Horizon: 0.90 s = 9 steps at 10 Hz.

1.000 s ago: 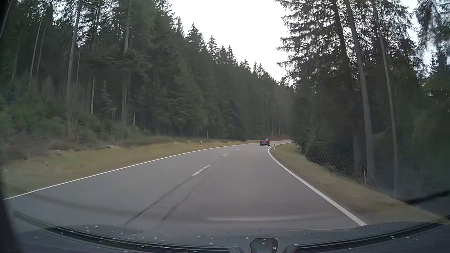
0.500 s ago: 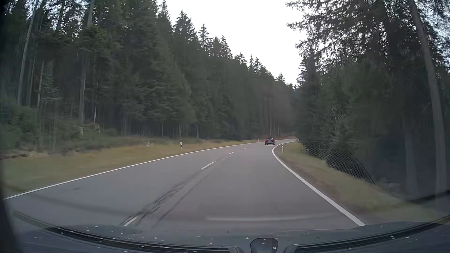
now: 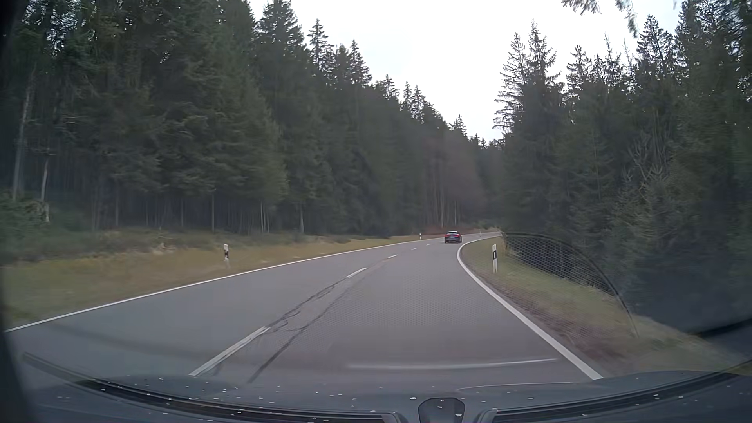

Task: Follow the waypoints while adhering to traffic rules and regulations

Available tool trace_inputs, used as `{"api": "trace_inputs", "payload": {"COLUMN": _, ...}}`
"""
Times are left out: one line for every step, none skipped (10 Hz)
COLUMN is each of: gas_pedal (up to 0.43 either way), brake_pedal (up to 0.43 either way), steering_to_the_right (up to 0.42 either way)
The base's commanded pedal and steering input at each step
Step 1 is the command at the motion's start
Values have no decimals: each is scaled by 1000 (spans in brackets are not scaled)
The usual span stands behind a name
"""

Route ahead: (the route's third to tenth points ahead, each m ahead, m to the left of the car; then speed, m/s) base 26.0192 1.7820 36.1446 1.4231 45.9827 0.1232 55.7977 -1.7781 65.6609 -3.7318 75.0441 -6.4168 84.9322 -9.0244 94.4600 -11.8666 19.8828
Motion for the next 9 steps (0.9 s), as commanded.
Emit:
{"api": "trace_inputs", "payload": {"gas_pedal": 87, "brake_pedal": 0, "steering_to_the_right": 19}}
{"api": "trace_inputs", "payload": {"gas_pedal": 87, "brake_pedal": 0, "steering_to_the_right": 19}}
{"api": "trace_inputs", "payload": {"gas_pedal": 98, "brake_pedal": 0, "steering_to_the_right": 19}}
{"api": "trace_inputs", "payload": {"gas_pedal": 130, "brake_pedal": 0, "steering_to_the_right": 19}}
{"api": "trace_inputs", "payload": {"gas_pedal": 150, "brake_pedal": 0, "steering_to_the_right": 19}}
{"api": "trace_inputs", "payload": {"gas_pedal": 157, "brake_pedal": 0, "steering_to_the_right": 19}}
{"api": "trace_inputs", "payload": {"gas_pedal": 169, "brake_pedal": 0, "steering_to_the_right": 19}}
{"api": "trace_inputs", "payload": {"gas_pedal": 169, "brake_pedal": 0, "steering_to_the_right": 18}}
{"api": "trace_inputs", "payload": {"gas_pedal": 169, "brake_pedal": 0, "steering_to_the_right": 16}}
